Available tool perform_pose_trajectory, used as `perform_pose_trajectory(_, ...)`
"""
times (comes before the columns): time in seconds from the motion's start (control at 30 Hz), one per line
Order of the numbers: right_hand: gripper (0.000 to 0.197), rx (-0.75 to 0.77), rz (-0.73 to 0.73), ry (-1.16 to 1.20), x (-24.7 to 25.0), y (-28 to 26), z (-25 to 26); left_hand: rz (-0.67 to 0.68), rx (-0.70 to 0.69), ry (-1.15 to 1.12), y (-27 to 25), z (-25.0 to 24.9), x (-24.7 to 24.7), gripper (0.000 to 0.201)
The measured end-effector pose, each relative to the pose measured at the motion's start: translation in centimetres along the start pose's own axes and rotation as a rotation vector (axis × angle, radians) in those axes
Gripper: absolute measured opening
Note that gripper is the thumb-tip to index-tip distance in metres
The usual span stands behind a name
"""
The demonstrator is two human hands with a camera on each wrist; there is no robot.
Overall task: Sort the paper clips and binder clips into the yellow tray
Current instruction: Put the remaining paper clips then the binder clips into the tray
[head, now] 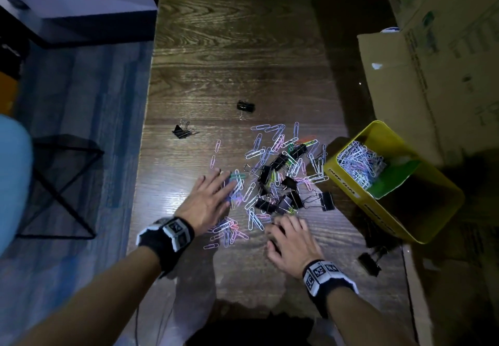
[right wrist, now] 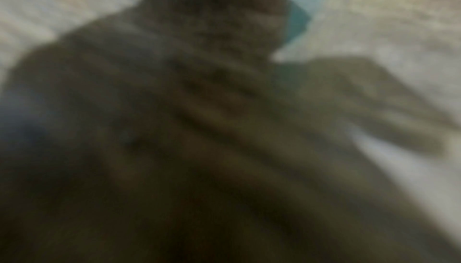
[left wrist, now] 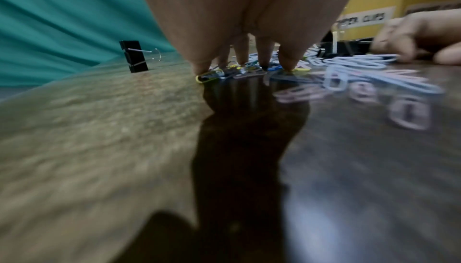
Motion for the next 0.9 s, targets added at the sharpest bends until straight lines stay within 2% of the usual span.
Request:
perform_pose_trajectory(0.13,0.022,-0.025,-0.061,0.042,0.2,-0.1,0.7,-0.041,-0.014,-0.053,-2.1,-0.6,-0.4,0.05)
perform_pose_trajectory(0.2,0.024,0.009,-0.111,0.055,0.5,0.1,1.6,-0.098,0.057,-0.097,-0.6,-0.1,0.9,0.052)
perform_pose_trajectory(0.27,0.037,0.072,-0.113,0.028,1.1,0.6,3.0,-0.124,0.154,-0.091,1.9,0.8,2.0,0.053)
perform_pose_trajectory(0.37,0.053,0.094,-0.033,-0.043,2.3,2.4,4.6,0.032,0.241,-0.084,5.5,2.3,3.0,0.056)
perform_pose_trajectory(0.43,0.055,-0.002,-0.01,-0.09,2.8,3.5,4.7,0.132,0.193,-0.073,6.2,2.7,3.0,0.057)
perform_pose_trajectory(0.5,0.058,-0.092,-0.008,-0.119,3.1,3.8,4.1,0.163,0.103,-0.062,5.4,2.2,2.4,0.057)
perform_pose_trajectory(0.63,0.062,-0.149,-0.032,-0.154,3.3,3.3,2.5,0.145,-0.089,-0.056,0.9,-0.7,0.1,0.064)
perform_pose_trajectory(0.77,0.067,-0.148,-0.061,-0.137,3.5,2.5,2.3,0.101,-0.16,-0.075,-3.1,-2.9,-1.5,0.068)
perform_pose_trajectory(0.83,0.069,-0.077,-0.037,-0.106,3.1,2.0,3.4,0.005,-0.073,-0.195,-4.4,-2.9,-1.5,0.066)
perform_pose_trajectory(0.9,0.071,0.028,0.033,-0.06,2.4,1.6,4.8,-0.071,0.108,-0.293,-5.1,-2.1,-1.4,0.069)
Point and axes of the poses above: each hand's wrist, its own y-axis towards the middle knuckle, its own x-axis out of the back of the hand, z = x × y, the point moved 1 cm from there along y, towards the middle knuckle, and after that the axes turned 13 degrees about y, right-handed, at the moved point
